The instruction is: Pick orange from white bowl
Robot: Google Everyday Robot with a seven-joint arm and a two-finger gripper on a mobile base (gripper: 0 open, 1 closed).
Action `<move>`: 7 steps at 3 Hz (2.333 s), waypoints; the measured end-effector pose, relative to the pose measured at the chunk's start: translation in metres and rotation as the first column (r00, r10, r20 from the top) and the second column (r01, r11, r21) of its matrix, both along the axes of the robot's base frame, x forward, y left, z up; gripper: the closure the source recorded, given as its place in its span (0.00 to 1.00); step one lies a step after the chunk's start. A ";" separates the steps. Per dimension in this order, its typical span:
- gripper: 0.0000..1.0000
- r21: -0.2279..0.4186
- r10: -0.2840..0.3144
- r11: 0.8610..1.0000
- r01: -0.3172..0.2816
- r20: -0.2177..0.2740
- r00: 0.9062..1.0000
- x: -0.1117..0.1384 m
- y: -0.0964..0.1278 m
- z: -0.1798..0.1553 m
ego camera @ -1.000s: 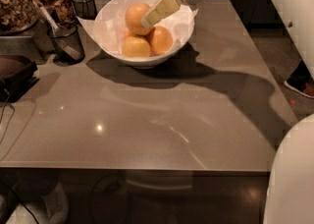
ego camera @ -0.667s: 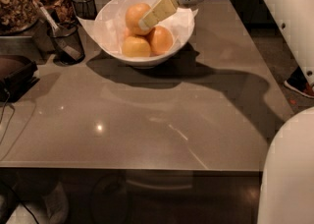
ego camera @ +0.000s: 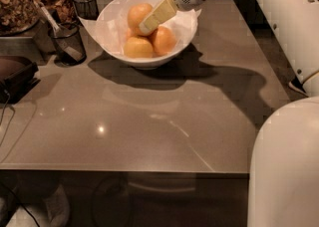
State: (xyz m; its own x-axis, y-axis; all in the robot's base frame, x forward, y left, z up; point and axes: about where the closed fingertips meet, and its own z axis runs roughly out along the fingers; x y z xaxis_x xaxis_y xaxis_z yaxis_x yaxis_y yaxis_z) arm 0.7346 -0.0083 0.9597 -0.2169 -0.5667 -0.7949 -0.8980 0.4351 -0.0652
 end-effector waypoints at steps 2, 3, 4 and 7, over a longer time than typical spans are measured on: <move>0.00 -0.029 0.035 0.999 -0.037 -0.051 0.998 0.008 0.013 -0.015; 0.00 -0.036 0.067 0.997 -0.070 -0.079 0.995 0.009 0.020 -0.021; 0.00 -0.050 0.096 0.994 -0.101 -0.098 0.991 0.008 0.028 -0.025; 0.00 -0.064 0.181 0.980 -0.189 -0.108 0.977 0.011 0.050 -0.026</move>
Offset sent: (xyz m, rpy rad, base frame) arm 0.0142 0.0135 -0.0160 -0.0454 0.0782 0.0608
